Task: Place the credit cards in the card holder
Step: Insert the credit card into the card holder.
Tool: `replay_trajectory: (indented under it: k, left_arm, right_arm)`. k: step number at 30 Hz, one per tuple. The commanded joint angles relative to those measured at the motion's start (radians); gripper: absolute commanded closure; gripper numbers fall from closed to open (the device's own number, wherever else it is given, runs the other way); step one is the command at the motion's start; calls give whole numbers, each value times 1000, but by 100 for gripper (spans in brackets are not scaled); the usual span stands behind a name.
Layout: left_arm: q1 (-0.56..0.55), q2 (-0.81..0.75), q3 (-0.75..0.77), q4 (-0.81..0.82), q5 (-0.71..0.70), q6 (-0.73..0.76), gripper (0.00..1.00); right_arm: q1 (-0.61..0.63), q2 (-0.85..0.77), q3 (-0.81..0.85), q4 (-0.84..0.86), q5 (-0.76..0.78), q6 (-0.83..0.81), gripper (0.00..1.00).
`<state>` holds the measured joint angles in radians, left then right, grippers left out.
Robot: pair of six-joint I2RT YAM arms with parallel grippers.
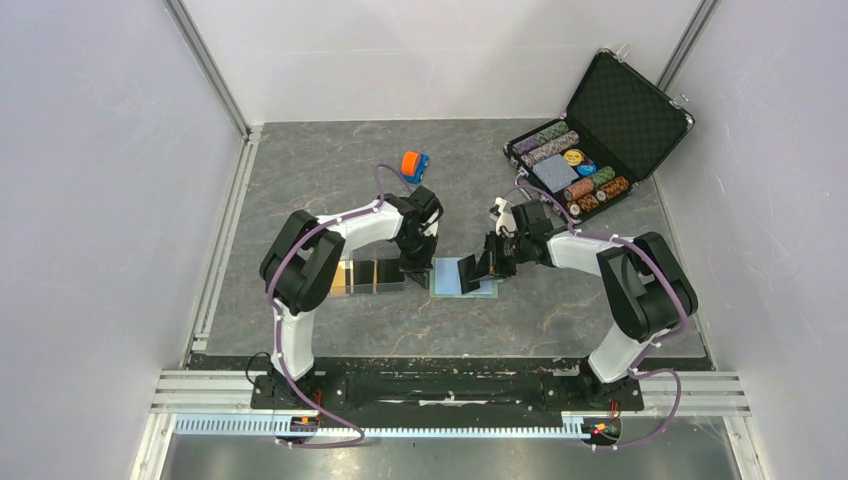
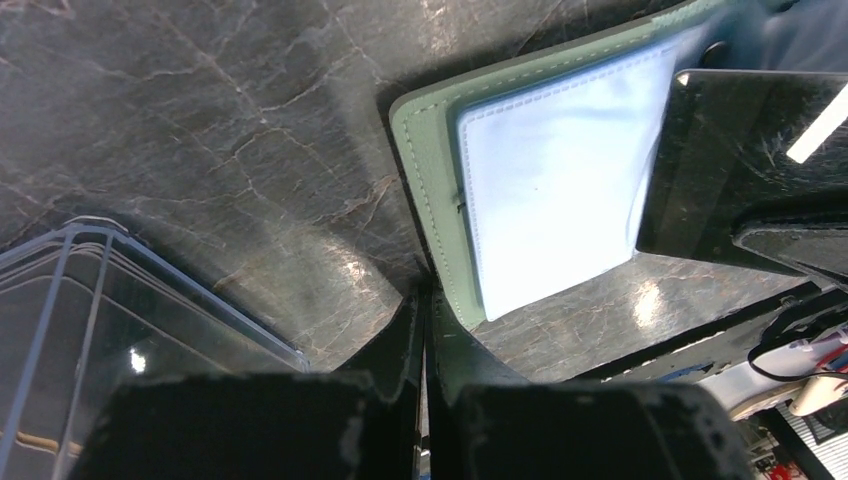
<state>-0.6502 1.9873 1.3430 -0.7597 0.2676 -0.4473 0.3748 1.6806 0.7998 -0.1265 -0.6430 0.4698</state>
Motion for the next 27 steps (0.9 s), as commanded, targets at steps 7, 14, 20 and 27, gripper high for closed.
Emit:
replay_trajectory:
  k: [7, 14, 20, 27]
  left_arm:
    - [-11, 60, 28, -14, -4, 71, 98]
    - [-13, 70, 28, -12, 4, 76, 98]
    - [-15, 83, 42, -13, 17, 76, 98]
    - [-21, 86, 55, -13, 25, 72, 98]
  right_arm:
    - [-7, 75, -12, 117, -62, 65, 100]
    - [-13, 103, 1, 119, -54, 87, 100]
    - [-12, 106, -22, 181, -40, 128, 100]
    - [-11, 125, -86, 275, -65, 170, 100]
